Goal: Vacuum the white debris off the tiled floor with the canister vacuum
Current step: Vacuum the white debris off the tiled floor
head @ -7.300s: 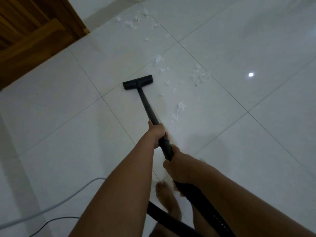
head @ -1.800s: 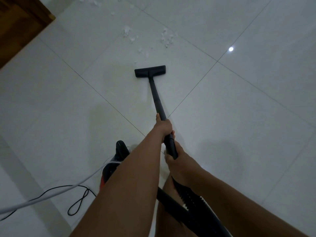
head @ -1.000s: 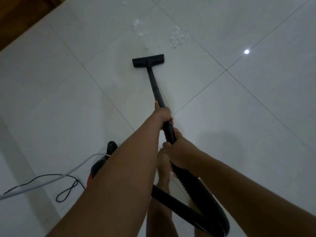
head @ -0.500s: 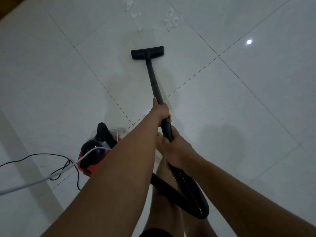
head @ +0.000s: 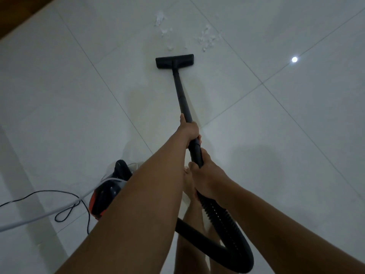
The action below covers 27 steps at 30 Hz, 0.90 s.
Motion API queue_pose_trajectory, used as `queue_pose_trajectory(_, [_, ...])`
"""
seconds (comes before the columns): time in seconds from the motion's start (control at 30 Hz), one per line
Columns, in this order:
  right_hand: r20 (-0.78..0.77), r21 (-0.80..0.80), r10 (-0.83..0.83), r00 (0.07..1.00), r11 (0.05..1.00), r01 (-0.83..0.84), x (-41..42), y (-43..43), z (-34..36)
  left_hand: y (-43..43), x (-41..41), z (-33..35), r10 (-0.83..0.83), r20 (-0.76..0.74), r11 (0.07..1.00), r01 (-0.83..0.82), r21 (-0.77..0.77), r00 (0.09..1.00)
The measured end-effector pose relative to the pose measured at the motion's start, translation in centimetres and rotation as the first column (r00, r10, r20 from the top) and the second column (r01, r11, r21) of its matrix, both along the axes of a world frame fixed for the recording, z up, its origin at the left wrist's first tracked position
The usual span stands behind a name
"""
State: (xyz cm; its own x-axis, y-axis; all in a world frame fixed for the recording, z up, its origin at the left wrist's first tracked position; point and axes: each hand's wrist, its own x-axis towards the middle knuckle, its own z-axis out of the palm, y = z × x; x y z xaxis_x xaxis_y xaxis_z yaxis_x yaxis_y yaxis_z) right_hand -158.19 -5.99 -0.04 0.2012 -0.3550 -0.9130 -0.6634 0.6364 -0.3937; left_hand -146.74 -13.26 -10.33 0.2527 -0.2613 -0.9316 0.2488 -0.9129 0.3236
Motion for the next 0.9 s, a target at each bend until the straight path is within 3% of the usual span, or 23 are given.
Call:
queue_pose_trajectory(0.27, [0.02, -0.001, 0.042, 0.999, 0.999, -0.042, 0.9, -3.2, -0.1, -3.0, 1.0, 0.4, -0.003, 0.04, 1.0, 0.004, -0.027, 0.999])
queue_pose_trajectory(0.5, [0.06, -0.013, 0.063, 0.996, 0.998, -0.062, -2.3, -0.4, -0.3, -0.2, -1.9, 0.4, 0.042, 0.027, 0.999, -0.041, -0.027, 0.999])
queue_pose_trajectory(0.9, [0.158, -0.11, 0.074, 0.985, 0.992, -0.057, -6.7, 6.5, -8.6, 5.8, -5.2, -7.6, -0.036, 0.131, 0.991, 0.052, -0.122, 0.991])
